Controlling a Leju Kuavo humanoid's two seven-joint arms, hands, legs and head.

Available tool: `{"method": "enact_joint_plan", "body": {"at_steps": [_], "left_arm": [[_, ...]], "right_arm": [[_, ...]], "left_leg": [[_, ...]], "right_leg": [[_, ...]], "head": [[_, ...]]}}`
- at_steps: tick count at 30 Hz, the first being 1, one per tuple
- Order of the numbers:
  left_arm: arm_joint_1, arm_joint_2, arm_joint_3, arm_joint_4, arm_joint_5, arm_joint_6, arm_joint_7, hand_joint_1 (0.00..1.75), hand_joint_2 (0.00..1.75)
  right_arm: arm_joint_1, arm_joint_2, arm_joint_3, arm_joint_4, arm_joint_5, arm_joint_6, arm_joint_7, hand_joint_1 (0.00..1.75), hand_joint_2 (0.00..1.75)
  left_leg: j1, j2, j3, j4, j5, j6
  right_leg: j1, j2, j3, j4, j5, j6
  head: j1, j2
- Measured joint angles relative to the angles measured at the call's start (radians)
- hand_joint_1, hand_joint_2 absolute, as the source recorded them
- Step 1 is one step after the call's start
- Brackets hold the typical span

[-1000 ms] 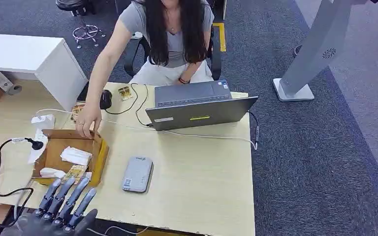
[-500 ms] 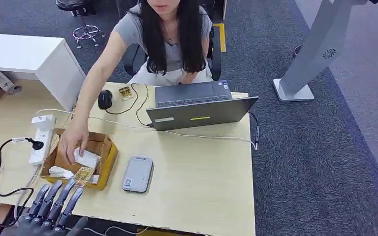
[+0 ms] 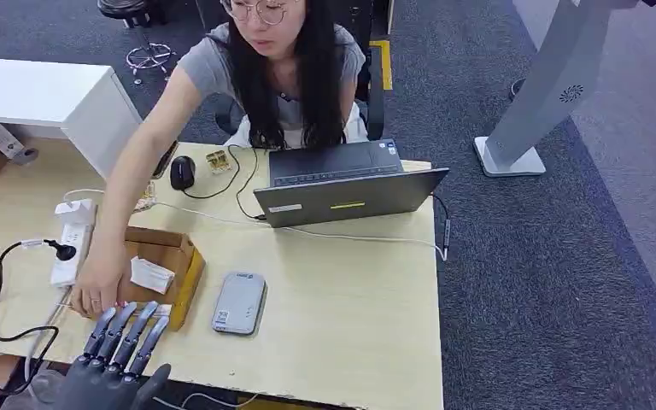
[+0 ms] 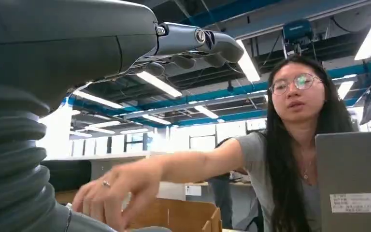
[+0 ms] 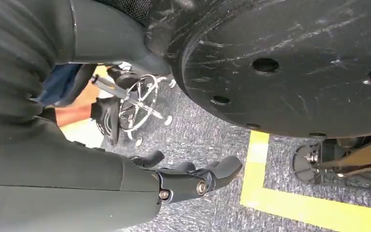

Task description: Pass the card to the sensor for recognition and then transmit it.

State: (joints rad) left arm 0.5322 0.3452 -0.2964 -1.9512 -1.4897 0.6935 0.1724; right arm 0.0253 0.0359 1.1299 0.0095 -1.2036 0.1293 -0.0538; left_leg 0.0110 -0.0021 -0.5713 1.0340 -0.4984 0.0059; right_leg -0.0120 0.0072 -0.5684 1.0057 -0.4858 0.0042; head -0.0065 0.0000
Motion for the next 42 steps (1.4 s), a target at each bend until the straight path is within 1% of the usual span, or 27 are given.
{"method": "enact_joint_plan", "body": {"at_steps": [15,17,20,22,24,28,34,42], "left_arm": [[-0.012,0.0,-0.01,0.022,0.002,0.0,-0.001,0.0,1.75],[-0.027,-0.001,-0.01,0.032,0.024,0.0,-0.022,0.0,1.75],[-0.087,-0.012,-0.01,0.087,0.073,-0.007,-0.079,0.0,1.75],[-0.135,-0.032,-0.009,0.141,0.099,-0.023,-0.127,0.0,1.75],[-0.177,-0.054,0.0,0.193,0.118,-0.041,-0.161,0.0,1.75],[-0.23,-0.092,0.047,0.284,0.15,-0.068,-0.228,0.0,1.75],[-0.21,-0.115,0.125,0.301,0.174,-0.074,-0.256,0.0,1.75],[-0.204,-0.137,0.156,0.305,0.166,-0.082,-0.262,0.0,1.75]], "right_arm": [[0.0,0.0,0.0,0.0,0.0,0.0,0.0,0.0,1.75],[0.0,0.0,0.0,0.0,0.002,0.001,0.003,0.0,1.75],[-0.002,0.0,0.005,0.0,0.01,0.001,0.008,0.0,1.75],[-0.004,-0.001,0.011,0.0,0.014,0.002,0.009,0.0,1.75],[-0.005,-0.002,0.016,0.0,0.017,0.002,0.01,0.0,1.75],[-0.007,-0.003,0.026,0.0,0.018,0.002,0.014,0.0,1.75],[-0.007,-0.008,0.039,-0.003,0.016,0.003,0.014,0.0,1.75],[-0.007,-0.01,0.042,-0.005,0.014,0.003,0.015,0.0,1.75]], "left_leg": [[0.0,0.0,0.0,0.0,0.0,0.0],[0.0,0.0,0.0,0.0,0.0,0.0],[0.0,-0.002,0.0,0.0,0.001,0.0],[0.0,-0.002,0.0,0.0,0.001,0.0],[0.0,-0.002,0.001,0.0,0.001,0.0],[0.0,-0.002,0.0,0.0,0.001,0.0],[0.0,-0.003,0.0,0.0,0.001,0.0],[0.0,-0.002,0.0,0.0,0.001,0.0]], "right_leg": [[0.0,0.0,0.0,0.0,0.0,0.0],[0.0,-0.001,0.0,0.0,0.0,0.0],[0.0,-0.003,0.001,0.0,0.0,0.0],[0.0,-0.003,0.001,0.0,0.0,0.0],[0.0,-0.003,0.001,0.0,0.001,0.0],[0.0,-0.002,0.002,0.0,0.001,0.0],[0.0,-0.002,0.001,0.0,0.0,0.001],[0.0,-0.002,0.001,0.0,0.0,0.001]], "head": [[0.0,0.0],[0.0,0.0],[0.0,0.0],[0.0,0.0],[0.0,0.0],[0.0,0.0],[0.0,0.0],[0.0,0.0]]}}
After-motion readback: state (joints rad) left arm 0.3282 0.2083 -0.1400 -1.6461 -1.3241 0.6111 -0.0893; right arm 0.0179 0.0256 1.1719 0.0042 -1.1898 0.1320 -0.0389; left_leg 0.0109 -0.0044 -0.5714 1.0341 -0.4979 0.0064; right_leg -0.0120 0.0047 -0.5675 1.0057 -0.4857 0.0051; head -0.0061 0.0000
